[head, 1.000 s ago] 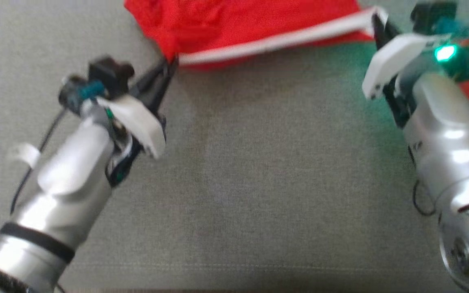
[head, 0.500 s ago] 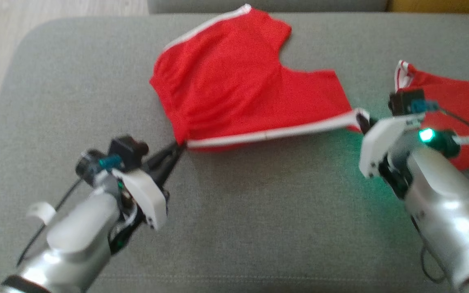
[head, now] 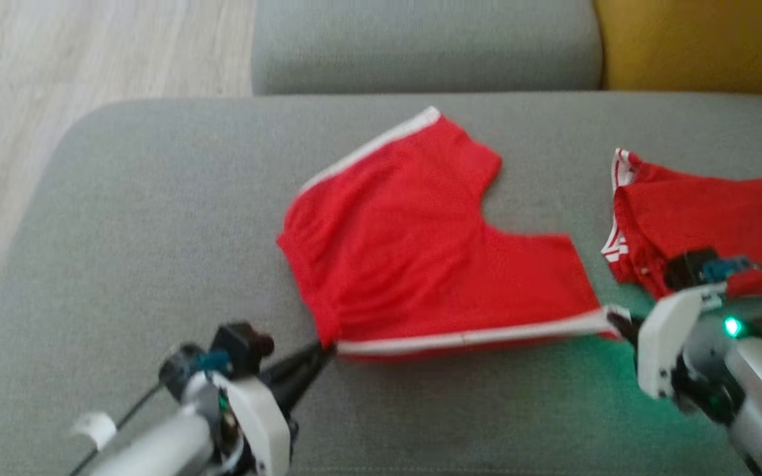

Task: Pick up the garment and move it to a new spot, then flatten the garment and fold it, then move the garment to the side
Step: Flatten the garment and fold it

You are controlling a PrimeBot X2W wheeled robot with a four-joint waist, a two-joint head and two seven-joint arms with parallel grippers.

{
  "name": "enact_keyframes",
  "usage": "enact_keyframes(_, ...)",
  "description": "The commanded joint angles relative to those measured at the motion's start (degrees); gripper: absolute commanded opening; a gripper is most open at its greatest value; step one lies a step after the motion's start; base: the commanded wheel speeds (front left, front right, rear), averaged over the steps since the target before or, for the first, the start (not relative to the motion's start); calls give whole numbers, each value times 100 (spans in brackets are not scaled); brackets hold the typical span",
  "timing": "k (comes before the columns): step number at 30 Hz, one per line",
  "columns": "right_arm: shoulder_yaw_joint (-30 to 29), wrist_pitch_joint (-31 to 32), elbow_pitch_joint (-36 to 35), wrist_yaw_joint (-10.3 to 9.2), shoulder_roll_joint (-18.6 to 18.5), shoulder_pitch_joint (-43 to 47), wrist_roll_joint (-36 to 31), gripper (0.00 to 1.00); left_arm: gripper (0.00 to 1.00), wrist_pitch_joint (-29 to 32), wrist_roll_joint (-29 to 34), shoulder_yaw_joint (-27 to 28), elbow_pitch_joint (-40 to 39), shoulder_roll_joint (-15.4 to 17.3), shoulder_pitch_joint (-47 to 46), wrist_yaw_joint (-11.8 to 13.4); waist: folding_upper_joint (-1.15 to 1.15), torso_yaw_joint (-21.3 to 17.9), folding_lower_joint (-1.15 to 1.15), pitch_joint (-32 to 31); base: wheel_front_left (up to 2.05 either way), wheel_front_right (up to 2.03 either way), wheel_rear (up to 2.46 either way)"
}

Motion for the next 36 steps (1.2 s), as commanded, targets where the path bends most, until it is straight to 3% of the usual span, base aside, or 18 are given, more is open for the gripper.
enact_keyframes(1,50,94,-275,-5,-256,62,110,0,0,38,-70,195,-244,241,-123,68,-1,-22,0,-141,0,0,0)
enact_keyframes(11,-340,937,-1649,-5,-1054,921,544,0,0,549,-180,32,-1743,683,427,476,-1,34,0,-247,0,0,0)
enact_keyframes(19,-1088,1097,-2229,-5,-1036,606,-40,0,0,456,-405,520,-2110,773,179,779,-1,323,0,40,0,0,0)
enact_keyframes(28,-1665,1562,-2309,-5,-774,-640,-649,0,0,330,-491,908,-2109,658,-471,704,-1,848,0,888,0,0,0)
enact_keyframes(36,-1653,1917,-1964,-5,-697,-1698,-1071,0,0,232,-524,985,-1606,297,-963,517,-1,1287,0,1427,0,0,0)
